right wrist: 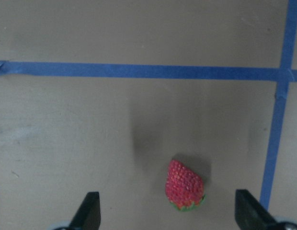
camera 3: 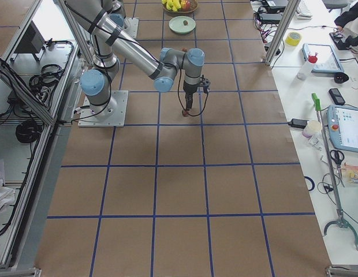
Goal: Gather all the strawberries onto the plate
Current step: 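Grasp the last strawberry with the right gripper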
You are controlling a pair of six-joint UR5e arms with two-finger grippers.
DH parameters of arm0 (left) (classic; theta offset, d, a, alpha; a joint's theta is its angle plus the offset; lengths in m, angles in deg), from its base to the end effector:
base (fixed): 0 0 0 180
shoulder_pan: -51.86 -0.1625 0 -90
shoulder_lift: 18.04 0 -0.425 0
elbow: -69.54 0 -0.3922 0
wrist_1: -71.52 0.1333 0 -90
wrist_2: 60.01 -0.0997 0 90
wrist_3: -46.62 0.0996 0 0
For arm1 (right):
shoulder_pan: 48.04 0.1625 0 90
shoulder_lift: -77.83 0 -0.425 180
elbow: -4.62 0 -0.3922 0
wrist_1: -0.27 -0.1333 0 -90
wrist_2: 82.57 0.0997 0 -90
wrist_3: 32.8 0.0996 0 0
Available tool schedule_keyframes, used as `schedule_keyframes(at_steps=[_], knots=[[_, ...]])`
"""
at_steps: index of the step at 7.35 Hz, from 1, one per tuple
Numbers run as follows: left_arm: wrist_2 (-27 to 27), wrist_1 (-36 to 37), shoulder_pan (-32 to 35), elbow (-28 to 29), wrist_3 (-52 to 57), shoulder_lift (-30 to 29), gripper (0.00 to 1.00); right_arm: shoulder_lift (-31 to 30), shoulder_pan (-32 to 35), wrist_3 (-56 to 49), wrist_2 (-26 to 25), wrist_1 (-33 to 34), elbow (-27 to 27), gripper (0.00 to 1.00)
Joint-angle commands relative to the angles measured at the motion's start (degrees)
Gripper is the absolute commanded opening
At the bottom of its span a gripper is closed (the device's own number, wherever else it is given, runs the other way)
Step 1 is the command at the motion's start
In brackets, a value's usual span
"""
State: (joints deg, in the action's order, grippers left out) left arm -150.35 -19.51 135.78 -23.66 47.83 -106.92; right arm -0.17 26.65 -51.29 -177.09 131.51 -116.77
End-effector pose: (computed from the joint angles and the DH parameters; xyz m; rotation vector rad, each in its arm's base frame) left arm -0.0814 -0.4892 0.4683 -0.1331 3.1351 0.0856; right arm -0.0029 -0.4857 0.2058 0.0876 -3.0745 -0.0905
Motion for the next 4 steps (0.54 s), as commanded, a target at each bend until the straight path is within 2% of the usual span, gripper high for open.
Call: schedule_keyframes(at_steps=[1, 4], knots=[[-0.18, -0.2, 0.02, -0.58, 0.02, 0.29, 1.0, 1.09, -2.08, -10.2, 1.53, 2.62, -1.3, 1.0], [0.0, -0.11, 0.11, -0.58, 0.02, 0.29, 1.0, 1.7, -4.64, -14.99, 1.7, 2.35, -1.39, 0.96]])
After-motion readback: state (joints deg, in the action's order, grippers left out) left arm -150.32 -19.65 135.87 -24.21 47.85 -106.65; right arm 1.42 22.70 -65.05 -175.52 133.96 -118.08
